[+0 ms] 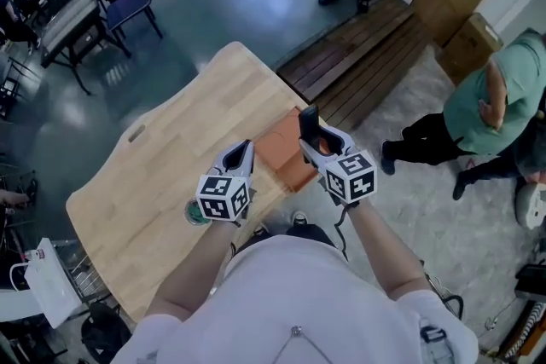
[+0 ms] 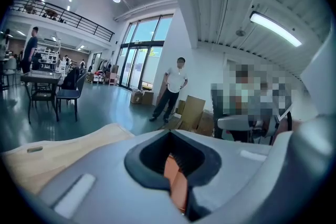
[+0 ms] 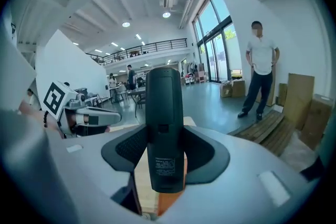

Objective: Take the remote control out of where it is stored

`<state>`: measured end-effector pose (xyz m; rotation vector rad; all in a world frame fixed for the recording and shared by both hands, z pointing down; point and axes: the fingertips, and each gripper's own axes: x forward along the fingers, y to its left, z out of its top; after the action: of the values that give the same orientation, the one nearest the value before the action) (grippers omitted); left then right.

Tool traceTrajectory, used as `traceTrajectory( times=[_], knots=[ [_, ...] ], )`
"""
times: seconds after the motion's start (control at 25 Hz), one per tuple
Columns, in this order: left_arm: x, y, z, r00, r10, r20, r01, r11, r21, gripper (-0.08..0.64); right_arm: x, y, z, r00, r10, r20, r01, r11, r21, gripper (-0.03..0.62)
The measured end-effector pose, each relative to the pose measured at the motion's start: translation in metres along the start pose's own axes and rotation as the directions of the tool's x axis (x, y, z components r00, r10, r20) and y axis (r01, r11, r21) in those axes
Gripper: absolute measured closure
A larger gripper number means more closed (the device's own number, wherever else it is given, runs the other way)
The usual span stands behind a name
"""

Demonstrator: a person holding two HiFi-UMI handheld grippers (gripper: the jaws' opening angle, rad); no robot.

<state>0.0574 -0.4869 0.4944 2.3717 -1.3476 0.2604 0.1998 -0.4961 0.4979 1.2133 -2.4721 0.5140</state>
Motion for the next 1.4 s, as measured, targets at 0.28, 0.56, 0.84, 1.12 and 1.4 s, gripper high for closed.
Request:
traceTrajectory(
  times=[0.28, 0.56, 0.84, 1.12, 1.4],
  knots=[
    [-0.008, 0.003, 0.009, 1.0, 0.017, 0.017, -0.017, 1.0, 0.008, 0.56, -0.013, -0.003, 0.019, 0.997, -0.045, 0.068, 0.043, 0.999, 0.03, 0.35],
    [-0.012, 0.005, 0.013, 0.999, 0.02, 0.027, -0.02, 1.0, 0.021, 0.56, -0.014, -0.001, 0.02, 0.995, -0.066, 0.076, 0.063, 0.997, 0.039, 0.35],
    [-0.018, 0.006, 0.013, 0.999, 0.021, 0.029, -0.022, 1.0, 0.021, 0.56, -0.019, 0.002, 0.023, 0.993, -0.082, 0.085, 0.079, 0.996, 0.033, 0.35],
    [-0.021, 0.005, 0.013, 0.999, 0.02, 0.031, -0.02, 1.0, 0.019, 0.56, -0.024, 0.004, 0.019, 0.993, -0.089, 0.081, 0.087, 0.996, 0.033, 0.35],
    [-0.023, 0.004, 0.011, 0.999, 0.022, 0.033, -0.022, 1.0, 0.015, 0.56, -0.026, 0.003, 0.015, 0.993, -0.094, 0.076, 0.092, 0.995, 0.036, 0.35]
  ],
)
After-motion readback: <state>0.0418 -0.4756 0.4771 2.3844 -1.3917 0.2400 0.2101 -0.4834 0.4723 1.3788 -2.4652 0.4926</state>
